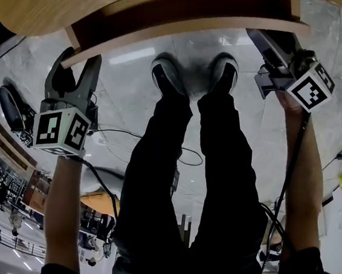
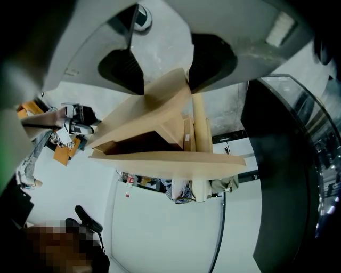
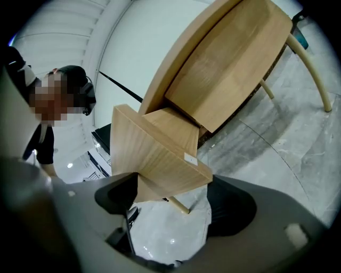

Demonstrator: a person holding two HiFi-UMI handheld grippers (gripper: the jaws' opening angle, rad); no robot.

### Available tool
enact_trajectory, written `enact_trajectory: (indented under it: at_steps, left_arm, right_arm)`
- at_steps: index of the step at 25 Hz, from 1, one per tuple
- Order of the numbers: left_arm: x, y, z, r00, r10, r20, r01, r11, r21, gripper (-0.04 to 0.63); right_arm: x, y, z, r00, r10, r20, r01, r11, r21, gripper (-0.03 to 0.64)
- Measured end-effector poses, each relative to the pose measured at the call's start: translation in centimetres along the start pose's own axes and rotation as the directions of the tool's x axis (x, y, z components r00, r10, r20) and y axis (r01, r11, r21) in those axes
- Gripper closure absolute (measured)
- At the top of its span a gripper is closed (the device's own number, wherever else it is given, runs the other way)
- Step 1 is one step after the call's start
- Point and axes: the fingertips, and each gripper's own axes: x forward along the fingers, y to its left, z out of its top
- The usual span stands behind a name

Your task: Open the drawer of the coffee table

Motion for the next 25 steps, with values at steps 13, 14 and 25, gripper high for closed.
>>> enact_trajectory:
  at_steps: [13,14,25]
  left_arm:
    - [-3.8,-3.0,-5.8,0.995,-0.010,-0.103,0.006,0.999,-0.038,0.321]
    - [-3.8,-3.2,-6.0,0.995,-0.009,-0.104,0.005,0.999,-0.041,0.321]
    - [-3.4,-3.4,-6.7,0.995,0.009,-0.096,-0.014,0.998,-0.054,0.321]
  right_arm:
    - [-4.8,2.1,-6.0,0.992,-0.016,-0.123,0.020,0.999,0.034,0.206]
    - [-5.0,2.0,-6.1,0.992,-0.016,-0.128,0.021,0.999,0.034,0.206]
    - [-4.8,1.4,-6.6,0.985,-0.028,-0.170,0.033,0.999,0.025,0.198]
